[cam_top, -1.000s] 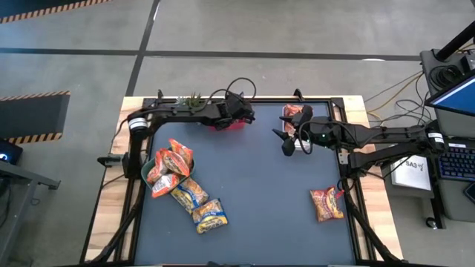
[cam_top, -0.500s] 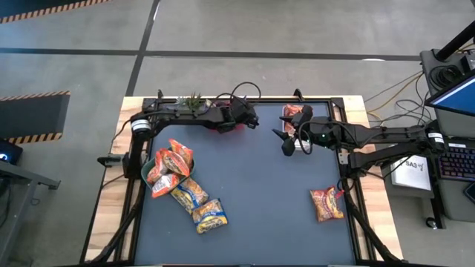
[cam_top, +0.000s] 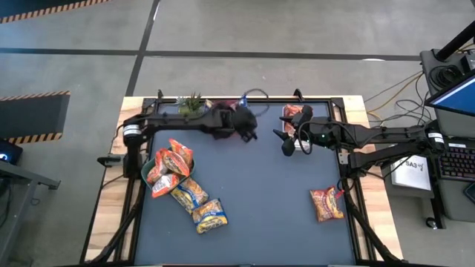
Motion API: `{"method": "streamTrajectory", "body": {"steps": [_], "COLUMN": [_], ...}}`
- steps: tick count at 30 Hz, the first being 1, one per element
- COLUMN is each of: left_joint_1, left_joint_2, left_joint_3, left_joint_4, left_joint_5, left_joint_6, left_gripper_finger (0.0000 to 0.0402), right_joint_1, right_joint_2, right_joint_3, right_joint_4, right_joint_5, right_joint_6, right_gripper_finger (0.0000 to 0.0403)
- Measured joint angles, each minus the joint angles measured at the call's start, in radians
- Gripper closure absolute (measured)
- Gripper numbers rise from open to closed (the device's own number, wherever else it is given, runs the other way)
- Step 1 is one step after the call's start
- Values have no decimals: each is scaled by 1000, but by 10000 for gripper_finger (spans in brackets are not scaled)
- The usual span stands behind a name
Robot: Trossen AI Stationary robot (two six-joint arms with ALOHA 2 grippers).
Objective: Sort Maruchan noodles
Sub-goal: Put the red noodle pack into the white bin
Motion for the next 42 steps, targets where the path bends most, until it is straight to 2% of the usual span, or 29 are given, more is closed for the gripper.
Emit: {"method": "streamTrajectory", "body": {"steps": [5,7,10,14,20,24,28,34,37,39,42], "left_joint_1": [-142,-198,-263,-330,-389,-394,-392,-392,-392,-392,-391], "left_joint_2": [-91,-139,-232,-391,-599,-688,-748,-789,-790,-786,-777], "left_joint_3": [-90,-148,-255,-435,-714,-836,-886,-884,-883,-885,-886], "left_joint_4": [-52,-47,4,224,649,810,852,850,848,846,842], "left_joint_5": [4,12,32,71,214,218,194,128,94,32,-97], "left_joint_6": [129,141,126,154,355,425,468,521,523,514,495], "left_gripper_finger": [182,182,182,182,182,182,182,182,182,182,182], "right_joint_1": [1,2,11,44,105,177,254,364,426,472,534], "right_joint_2": [6,10,18,46,122,196,267,357,387,402,415], "right_joint_3": [-6,-9,-27,-33,-16,15,97,244,264,255,224], "right_joint_4": [-20,-44,-48,-67,-82,-115,-350,-920,-1138,-1191,-1156], "right_joint_5": [-13,-78,-238,-372,-592,-691,-739,-748,-801,-860,-909], "right_joint_6": [78,118,201,359,654,837,970,1134,1247,1307,1382], "right_gripper_finger": [152,156,165,174,177,177,177,177,177,183,212]}}
